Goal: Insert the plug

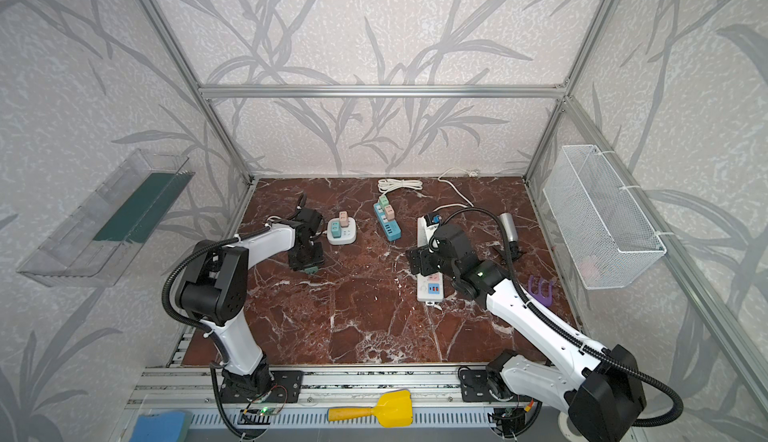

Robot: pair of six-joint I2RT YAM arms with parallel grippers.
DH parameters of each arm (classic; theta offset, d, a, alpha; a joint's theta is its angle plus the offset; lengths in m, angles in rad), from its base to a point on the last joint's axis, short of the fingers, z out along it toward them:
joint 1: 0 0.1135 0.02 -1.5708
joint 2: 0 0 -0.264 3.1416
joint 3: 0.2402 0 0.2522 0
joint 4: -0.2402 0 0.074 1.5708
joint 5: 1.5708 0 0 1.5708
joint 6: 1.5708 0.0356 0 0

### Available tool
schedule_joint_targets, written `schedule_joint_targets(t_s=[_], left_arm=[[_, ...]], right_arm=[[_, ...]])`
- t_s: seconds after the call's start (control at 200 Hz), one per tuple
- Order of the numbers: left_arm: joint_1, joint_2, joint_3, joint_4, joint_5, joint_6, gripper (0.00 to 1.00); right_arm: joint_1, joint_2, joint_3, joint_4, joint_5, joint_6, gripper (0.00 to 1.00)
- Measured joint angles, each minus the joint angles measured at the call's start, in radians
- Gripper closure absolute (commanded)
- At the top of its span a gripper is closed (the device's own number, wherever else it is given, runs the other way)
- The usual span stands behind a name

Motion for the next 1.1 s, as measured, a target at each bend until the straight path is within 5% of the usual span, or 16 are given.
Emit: schedule_joint_targets(t_s=[0.275, 0.5, 0.72, 1.1], left_arm=[[0.000, -0.002, 0.000, -0.010, 0.023, 0.006, 0.66], [-0.018, -0.055, -0.061, 0.016, 0.038, 0.007, 0.68], [-0.158, -0.239, -0.179, 0.134, 0.061, 0.014, 0.70], [-0.434, -0.459, -0.397, 0.616, 0.068, 0.172, 0.83]], right_arm=[[0.000, -0.010, -0.007, -0.002, 0.000, 0.005, 0.13], [0.000, -0.029, -0.007, -0.004, 0.000, 0.006, 0.13], [0.000, -0.030, -0.007, -0.026, 0.000, 0.008, 0.14], [0.000, -0.016, 0.101, -0.157, -0.045, 0.009, 0.16]])
